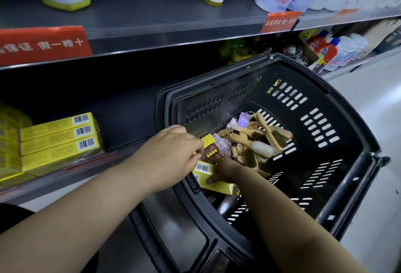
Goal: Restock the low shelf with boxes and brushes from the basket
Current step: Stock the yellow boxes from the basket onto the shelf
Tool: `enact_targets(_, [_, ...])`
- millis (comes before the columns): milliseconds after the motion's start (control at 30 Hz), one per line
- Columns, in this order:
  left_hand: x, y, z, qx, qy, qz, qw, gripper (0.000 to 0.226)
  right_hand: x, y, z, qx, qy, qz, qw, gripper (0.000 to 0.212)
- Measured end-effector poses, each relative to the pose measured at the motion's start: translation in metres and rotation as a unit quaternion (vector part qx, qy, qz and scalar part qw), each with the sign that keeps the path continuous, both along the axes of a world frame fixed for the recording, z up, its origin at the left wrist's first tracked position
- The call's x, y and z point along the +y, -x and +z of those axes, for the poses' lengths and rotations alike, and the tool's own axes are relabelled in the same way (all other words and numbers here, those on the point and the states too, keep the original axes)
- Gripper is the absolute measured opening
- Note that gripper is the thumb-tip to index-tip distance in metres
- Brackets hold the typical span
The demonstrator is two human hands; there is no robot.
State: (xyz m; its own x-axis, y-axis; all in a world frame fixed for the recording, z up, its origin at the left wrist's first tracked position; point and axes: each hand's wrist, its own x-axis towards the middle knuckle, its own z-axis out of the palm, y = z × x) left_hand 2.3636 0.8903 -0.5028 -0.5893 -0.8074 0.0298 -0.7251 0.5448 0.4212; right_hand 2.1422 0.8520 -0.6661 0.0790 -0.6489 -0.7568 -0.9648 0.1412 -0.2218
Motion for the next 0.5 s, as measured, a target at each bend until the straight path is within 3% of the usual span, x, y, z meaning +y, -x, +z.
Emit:
enact_targets(200, [-0.003,0.003,0.001,-0.010,-0.019,0.006,1.000,0.023,-0.006,0.007,0.035,0.003,0.001,0.069,0.998,0.039])
enact_targets(333, [-0.002,0.008,0.009,0.075,-0.054,0.072,0.993,0.027,-0.019,0.021,0.106,-0.116,0.054,-0.096,0.987,0.047])
enact_targets(433, [-0.004,0.014,0.014,0.179,-0.110,0.136,0.968,0.042,-0.013,0.017,0.157,-0.264,0.083,-0.226,0.934,0.034])
enact_targets(500, [-0.005,0.020,0.018,0.253,-0.205,0.152,0.933,0.053,-0.005,0.005,0.180,-0.324,0.112,-0.252,0.905,0.033])
